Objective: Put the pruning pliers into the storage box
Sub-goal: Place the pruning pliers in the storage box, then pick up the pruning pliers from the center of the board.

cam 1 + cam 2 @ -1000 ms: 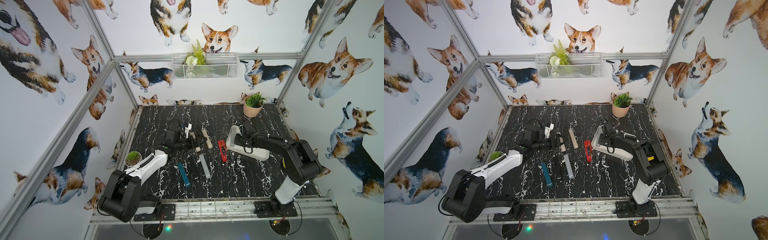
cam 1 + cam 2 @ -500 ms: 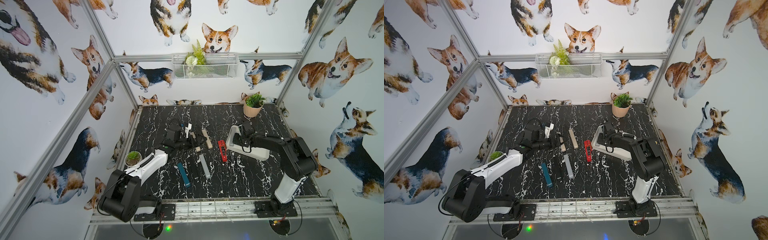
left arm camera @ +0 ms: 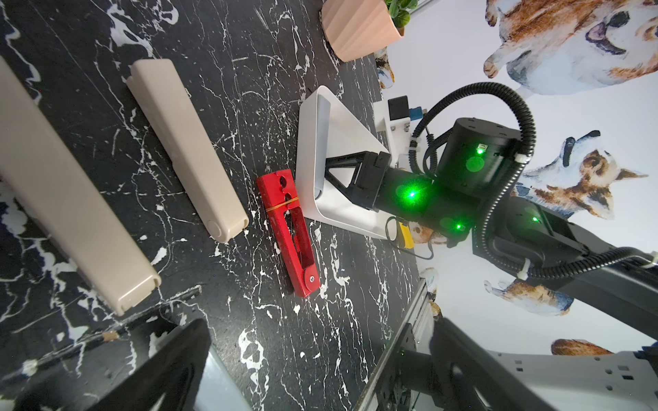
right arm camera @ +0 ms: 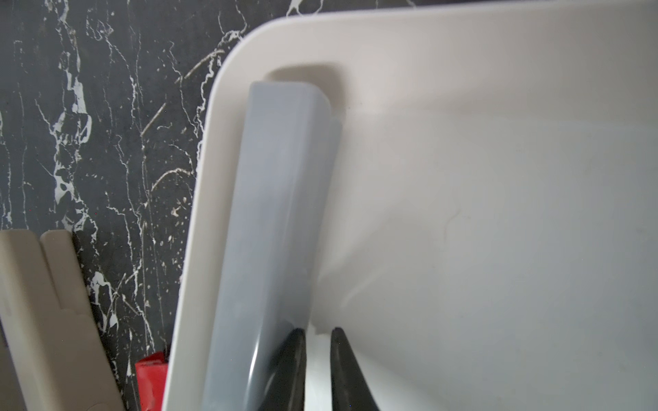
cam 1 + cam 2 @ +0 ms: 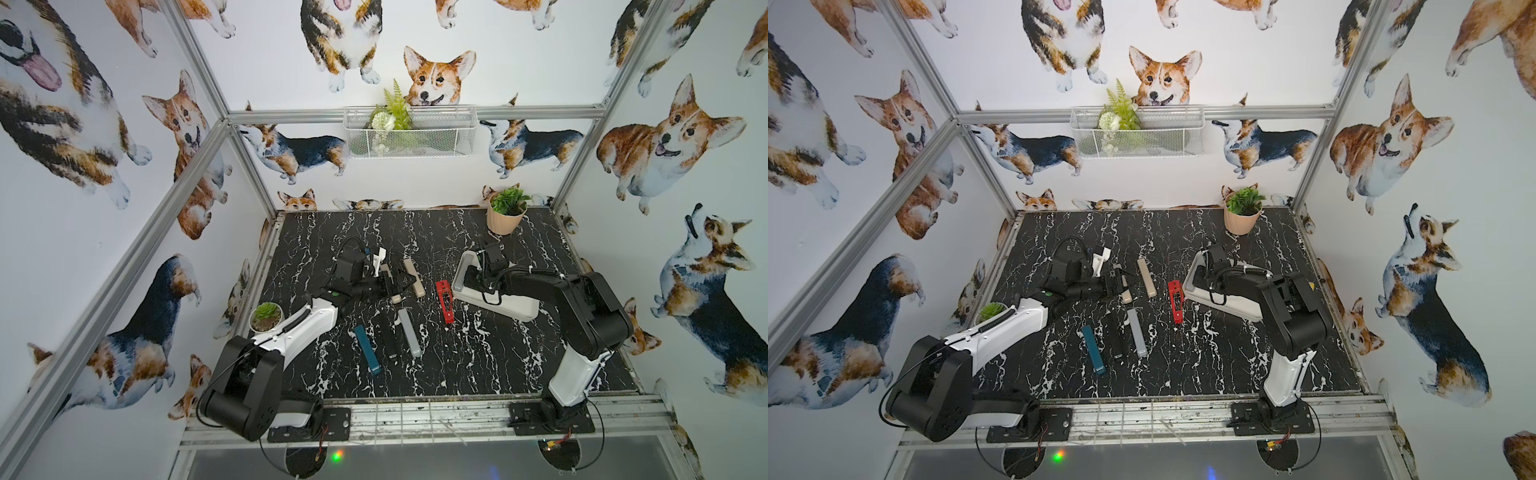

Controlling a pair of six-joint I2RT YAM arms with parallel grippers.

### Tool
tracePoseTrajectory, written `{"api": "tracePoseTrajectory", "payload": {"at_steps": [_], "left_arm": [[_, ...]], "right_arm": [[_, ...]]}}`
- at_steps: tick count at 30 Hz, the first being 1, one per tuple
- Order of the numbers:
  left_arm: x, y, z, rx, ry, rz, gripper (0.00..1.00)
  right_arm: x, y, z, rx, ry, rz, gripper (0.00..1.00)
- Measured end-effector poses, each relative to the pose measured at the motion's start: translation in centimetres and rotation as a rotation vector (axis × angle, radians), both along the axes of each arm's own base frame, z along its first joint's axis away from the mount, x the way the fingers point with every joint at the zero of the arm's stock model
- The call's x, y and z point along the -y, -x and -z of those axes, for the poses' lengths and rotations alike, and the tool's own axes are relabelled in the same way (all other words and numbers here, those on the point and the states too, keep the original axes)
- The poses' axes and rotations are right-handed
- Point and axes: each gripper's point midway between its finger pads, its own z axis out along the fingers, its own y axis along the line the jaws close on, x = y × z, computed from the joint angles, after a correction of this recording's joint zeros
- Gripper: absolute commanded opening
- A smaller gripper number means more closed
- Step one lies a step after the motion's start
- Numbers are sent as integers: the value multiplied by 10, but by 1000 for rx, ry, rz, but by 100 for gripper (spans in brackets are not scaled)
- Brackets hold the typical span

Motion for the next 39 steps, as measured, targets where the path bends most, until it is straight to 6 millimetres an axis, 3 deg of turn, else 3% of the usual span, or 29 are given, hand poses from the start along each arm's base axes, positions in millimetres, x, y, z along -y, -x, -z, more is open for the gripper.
{"api": "tracePoseTrajectory", "payload": {"at_steps": [20,26,31,34,39], "left_arm": [[3,-1,-4,5,3,6,100],[5,1,-4,2,4,12,100],[3,6,-10,20,-4,20,100],[-1,12,-17,35,-18,25,100],[-14,27,-25,41,-63,11,100]], "right_arm": [[-4,0,-1,26,-21,-28,17],[3,1,-29,85,4,-23,26],[15,8,-57,134,47,-22,42],[16,12,-72,160,43,-26,47],[12,33,-88,177,11,-58,53]]}}
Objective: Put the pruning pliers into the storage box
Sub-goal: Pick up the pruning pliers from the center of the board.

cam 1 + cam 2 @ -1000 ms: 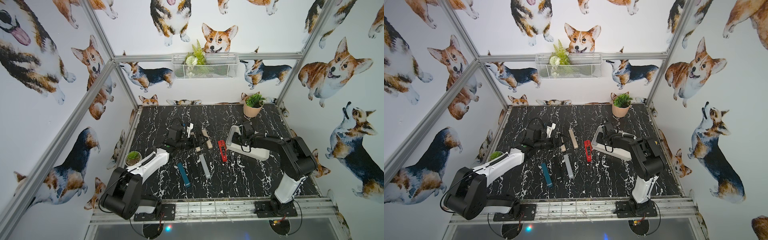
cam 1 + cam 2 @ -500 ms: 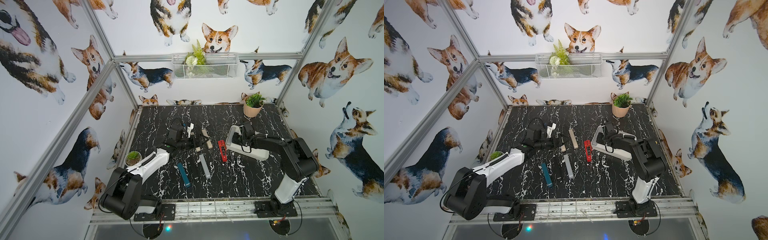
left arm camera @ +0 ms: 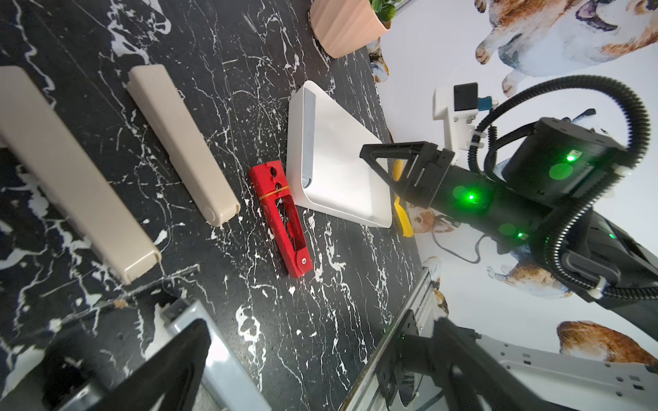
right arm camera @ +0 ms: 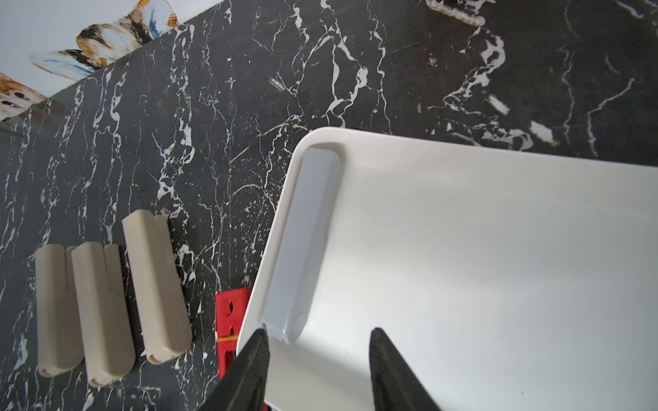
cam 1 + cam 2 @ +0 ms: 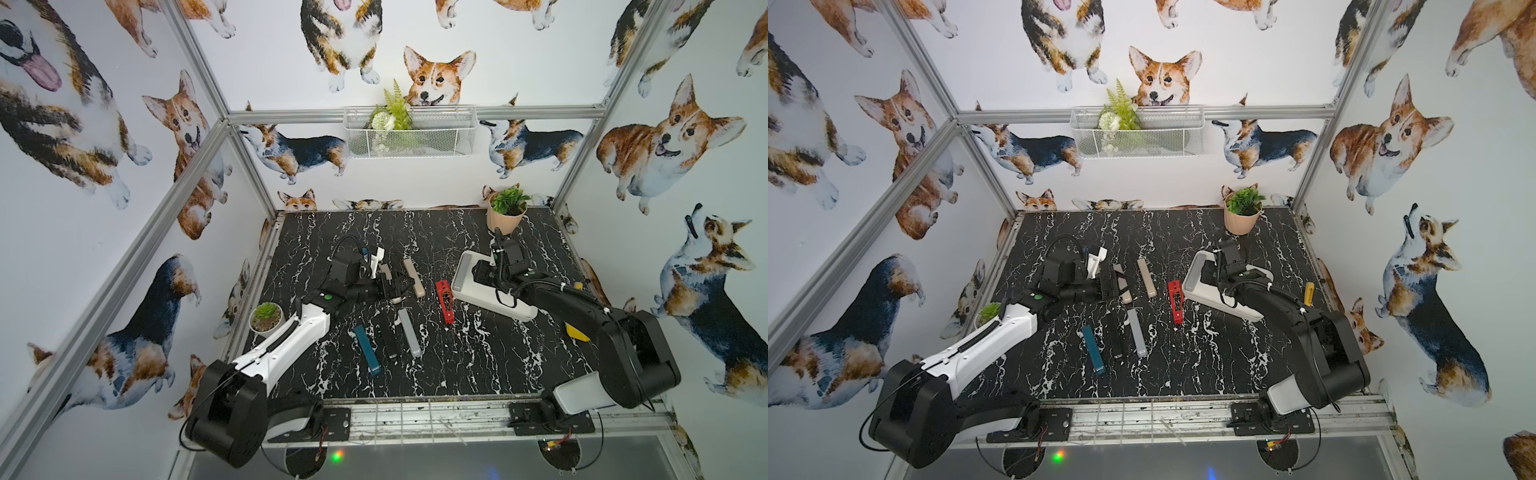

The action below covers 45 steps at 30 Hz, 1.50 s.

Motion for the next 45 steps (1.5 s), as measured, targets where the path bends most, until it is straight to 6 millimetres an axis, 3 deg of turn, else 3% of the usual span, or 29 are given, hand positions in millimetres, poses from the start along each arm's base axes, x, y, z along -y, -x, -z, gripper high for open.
{"api": "tracePoseTrajectory", "payload": {"at_steps": [15,20,23,34,45], "left_arm": [[-49,69,23,-116,-104,-90,100],[-59,85,34,-181,-121,-111,100],[-62,92,35,-199,-129,-117,100],[-70,111,47,-274,-138,-131,100],[-74,122,46,-285,-112,-144,100]], "right_arm": [[-90,91,-13,-19,-77,-263,60],[-112,112,-3,-53,-66,-324,62],[-127,129,6,-72,-48,-377,70],[-158,170,22,-86,13,-504,72],[-175,188,38,-107,62,-547,69]]}}
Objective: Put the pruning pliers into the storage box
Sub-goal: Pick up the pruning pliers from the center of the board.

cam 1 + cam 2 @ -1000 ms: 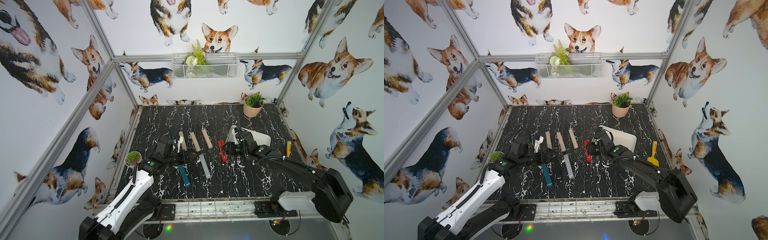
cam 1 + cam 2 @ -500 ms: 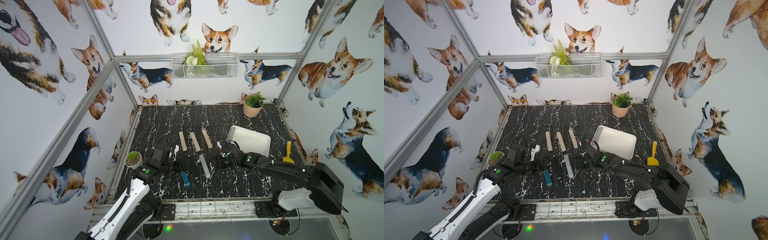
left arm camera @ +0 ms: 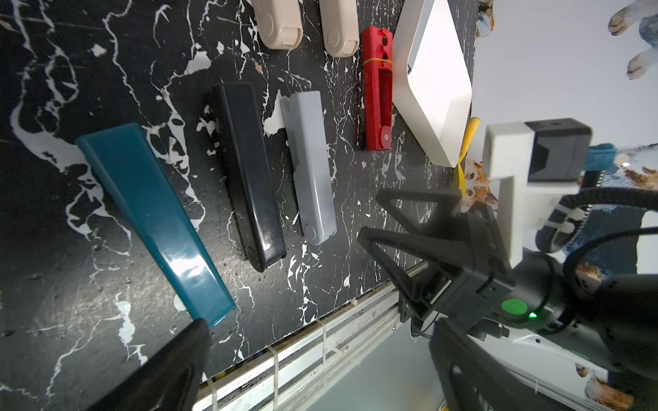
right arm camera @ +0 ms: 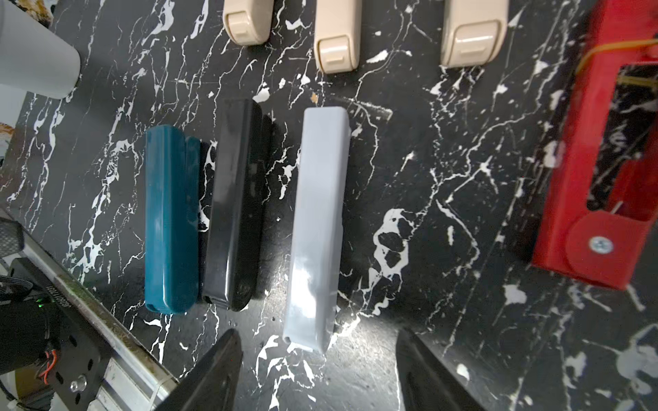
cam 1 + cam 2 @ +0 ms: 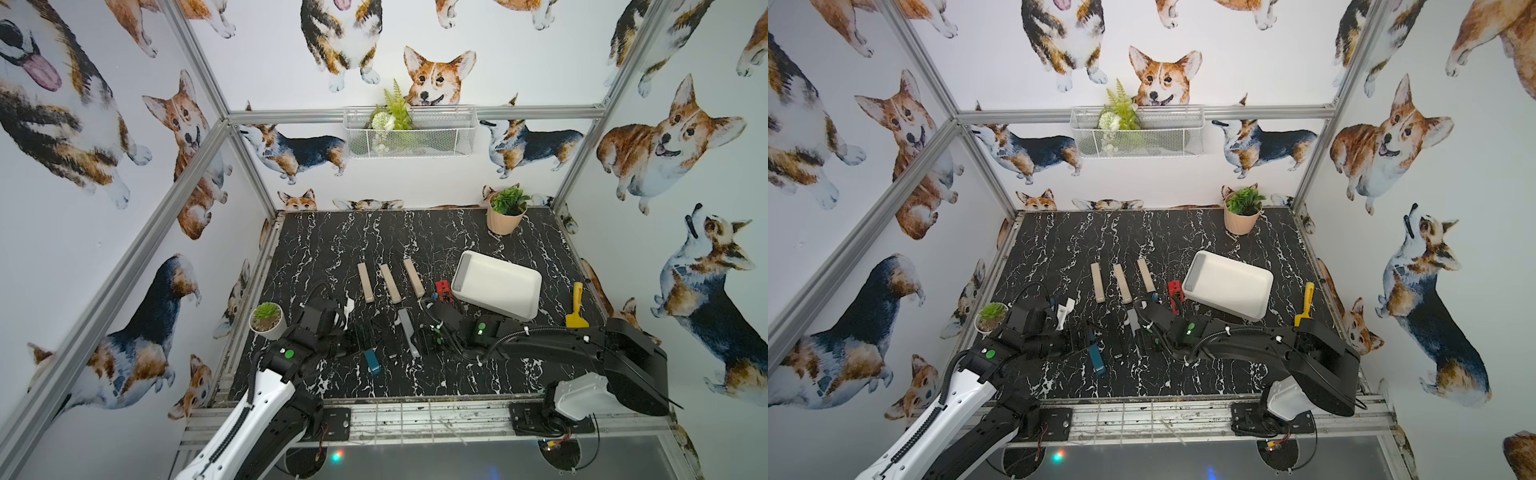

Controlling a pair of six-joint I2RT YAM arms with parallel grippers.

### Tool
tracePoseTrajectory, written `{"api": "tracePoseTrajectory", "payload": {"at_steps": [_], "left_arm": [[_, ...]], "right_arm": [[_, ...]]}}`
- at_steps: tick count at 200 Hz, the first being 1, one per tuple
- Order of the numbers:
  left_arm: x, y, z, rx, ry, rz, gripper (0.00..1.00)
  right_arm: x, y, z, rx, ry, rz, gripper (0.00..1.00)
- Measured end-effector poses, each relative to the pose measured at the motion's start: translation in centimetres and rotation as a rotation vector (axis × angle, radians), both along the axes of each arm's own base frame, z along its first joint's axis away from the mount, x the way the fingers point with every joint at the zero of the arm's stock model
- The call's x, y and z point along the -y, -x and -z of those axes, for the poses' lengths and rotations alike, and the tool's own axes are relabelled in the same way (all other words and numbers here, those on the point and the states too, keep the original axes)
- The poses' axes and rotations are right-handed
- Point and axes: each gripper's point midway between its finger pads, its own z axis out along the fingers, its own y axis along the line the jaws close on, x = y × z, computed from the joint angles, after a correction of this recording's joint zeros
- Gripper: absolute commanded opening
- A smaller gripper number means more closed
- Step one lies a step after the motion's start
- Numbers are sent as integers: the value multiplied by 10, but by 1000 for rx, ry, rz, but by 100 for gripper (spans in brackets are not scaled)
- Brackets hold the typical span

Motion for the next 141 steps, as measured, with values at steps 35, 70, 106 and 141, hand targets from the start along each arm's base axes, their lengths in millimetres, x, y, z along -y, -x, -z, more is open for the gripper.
{"api": "tracePoseTrajectory", "payload": {"at_steps": [35,70,106,141], "left_arm": [[-3,5,2,-8,-4,-1,100],[-5,9,4,-11,-6,-3,100],[-6,10,6,-17,-12,-7,100],[-7,11,5,-14,-12,-8,100]], "right_arm": [[-10,3,4,6,21,-15,67],[-16,2,12,11,53,-15,67],[-19,2,21,4,86,-18,66],[-19,1,26,8,115,-15,64]]}}
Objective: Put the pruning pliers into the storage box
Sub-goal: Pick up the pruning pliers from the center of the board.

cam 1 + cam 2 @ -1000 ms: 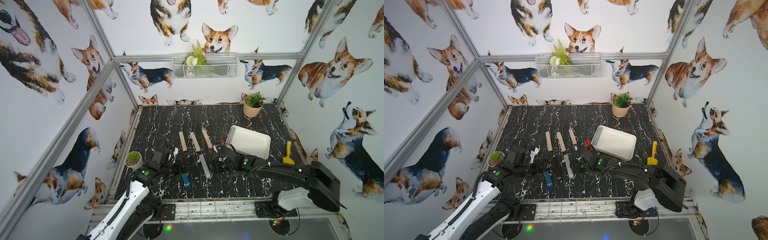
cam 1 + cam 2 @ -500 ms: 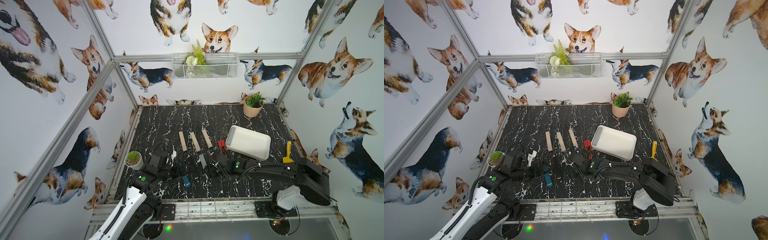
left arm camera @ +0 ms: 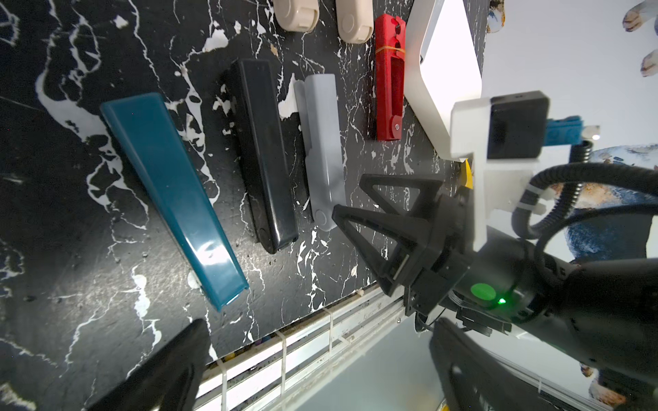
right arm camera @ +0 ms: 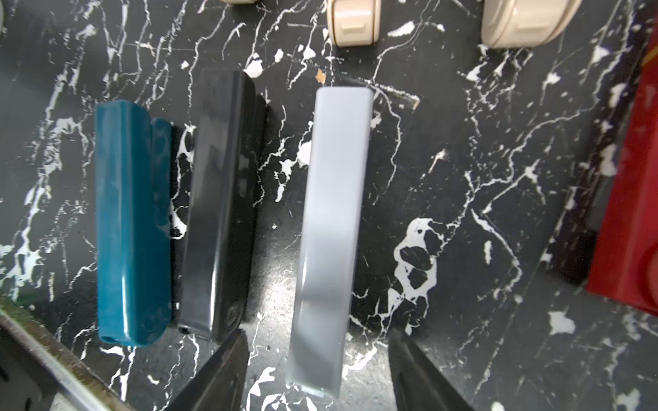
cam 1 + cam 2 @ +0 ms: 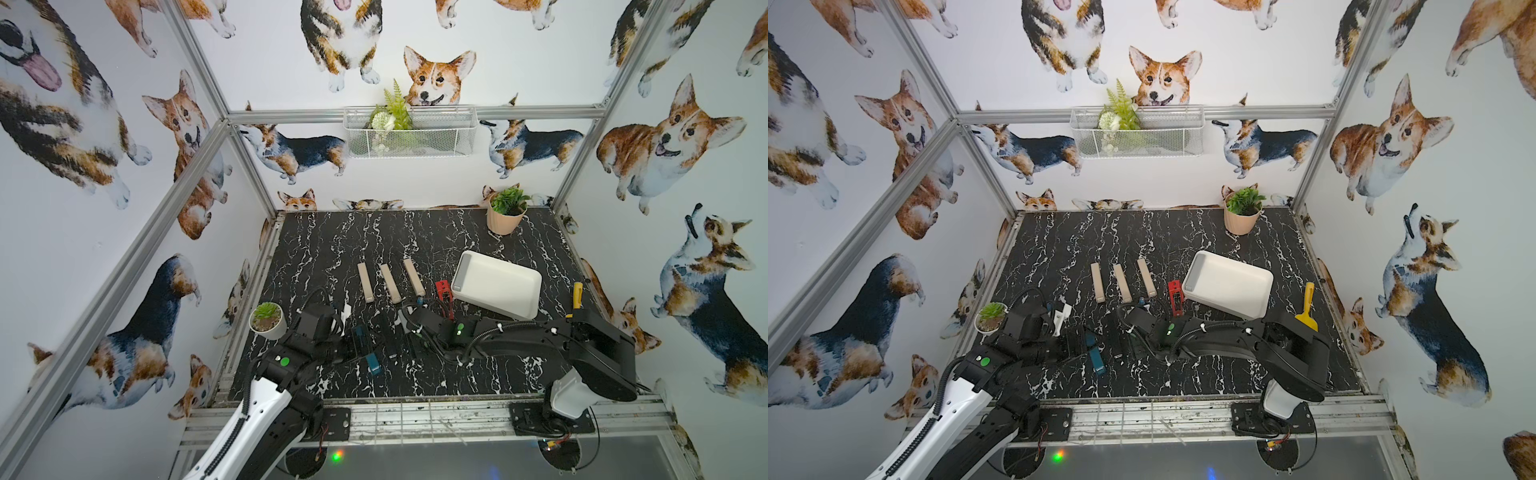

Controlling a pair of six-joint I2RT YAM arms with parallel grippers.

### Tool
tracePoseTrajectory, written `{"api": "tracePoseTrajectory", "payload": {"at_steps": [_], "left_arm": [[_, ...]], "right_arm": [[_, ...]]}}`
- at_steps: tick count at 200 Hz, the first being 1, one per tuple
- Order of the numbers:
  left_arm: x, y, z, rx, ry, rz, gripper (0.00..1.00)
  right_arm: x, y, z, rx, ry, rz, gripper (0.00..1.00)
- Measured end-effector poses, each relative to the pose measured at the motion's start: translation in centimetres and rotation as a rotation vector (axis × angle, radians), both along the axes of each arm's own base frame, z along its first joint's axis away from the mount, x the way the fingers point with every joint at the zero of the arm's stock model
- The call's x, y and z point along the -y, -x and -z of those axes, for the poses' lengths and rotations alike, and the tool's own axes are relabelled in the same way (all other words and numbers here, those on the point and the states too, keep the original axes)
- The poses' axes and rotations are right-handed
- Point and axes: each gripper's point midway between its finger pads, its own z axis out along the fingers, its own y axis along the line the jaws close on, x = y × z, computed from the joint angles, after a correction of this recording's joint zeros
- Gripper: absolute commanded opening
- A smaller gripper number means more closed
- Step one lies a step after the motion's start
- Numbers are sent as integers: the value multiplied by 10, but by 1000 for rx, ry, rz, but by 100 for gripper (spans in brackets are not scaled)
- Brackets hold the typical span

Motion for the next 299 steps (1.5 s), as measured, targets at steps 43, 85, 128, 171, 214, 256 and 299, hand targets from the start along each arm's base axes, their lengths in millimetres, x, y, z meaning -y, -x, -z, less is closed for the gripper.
{"api": "tracePoseTrajectory", "payload": {"at_steps": [43,85,128,171,214,256,299], "left_arm": [[0,0,1,-2,-3,2,100],[0,0,0,3,0,2,100],[0,1,2,3,-2,6,100],[1,1,5,-2,0,8,100],[2,-1,4,3,4,10,100],[2,-2,5,12,10,11,100],[3,-2,5,16,14,11,100]], "right_arm": [[1,-1,9,-7,30,3,60],[-3,-2,17,-17,56,0,58],[-4,-3,24,-24,76,0,57],[-4,-3,30,-31,95,-3,53],[-6,-4,34,-30,115,-17,51],[-6,-3,34,-31,122,-20,42],[-4,-4,35,-26,132,-22,21]]}}
